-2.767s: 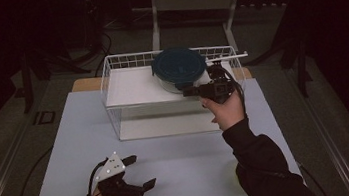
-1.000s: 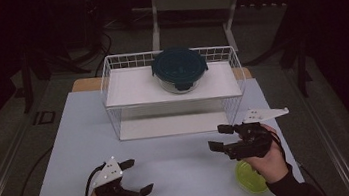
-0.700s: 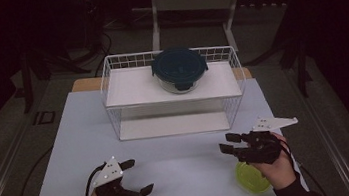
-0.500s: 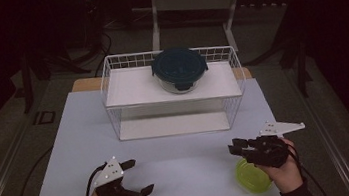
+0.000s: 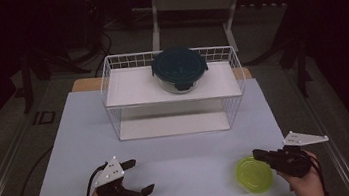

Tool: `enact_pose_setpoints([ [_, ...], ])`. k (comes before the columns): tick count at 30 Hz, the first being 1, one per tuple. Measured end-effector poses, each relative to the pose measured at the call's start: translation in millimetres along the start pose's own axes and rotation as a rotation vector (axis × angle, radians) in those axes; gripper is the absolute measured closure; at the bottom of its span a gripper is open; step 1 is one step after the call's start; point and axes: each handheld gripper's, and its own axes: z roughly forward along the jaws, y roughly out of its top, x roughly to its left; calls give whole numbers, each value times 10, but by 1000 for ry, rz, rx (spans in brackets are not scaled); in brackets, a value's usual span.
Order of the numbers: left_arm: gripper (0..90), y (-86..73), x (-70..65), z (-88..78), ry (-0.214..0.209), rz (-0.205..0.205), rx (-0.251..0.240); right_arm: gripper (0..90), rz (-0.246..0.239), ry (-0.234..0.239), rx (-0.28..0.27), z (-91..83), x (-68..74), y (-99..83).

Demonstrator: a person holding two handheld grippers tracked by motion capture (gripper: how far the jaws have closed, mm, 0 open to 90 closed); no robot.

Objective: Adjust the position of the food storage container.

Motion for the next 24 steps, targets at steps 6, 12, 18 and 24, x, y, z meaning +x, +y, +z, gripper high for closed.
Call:
enact_pose_setpoints([
  [6, 2, 1, -4, 3, 1, 4, 1, 898, 25, -32, 4, -167, -106, -135],
  [12, 2, 2, -1, 1, 2, 4, -1, 899, 51, -62, 17, -276, -189, -314],
  [18, 2, 3, -1, 6, 3, 4, 0, 900, 84, -80, 44, -294, -248, -498],
  [24, 2, 7, -12, 8, 3, 9, 0, 900, 105, -75, 86, -232, -275, -650],
])
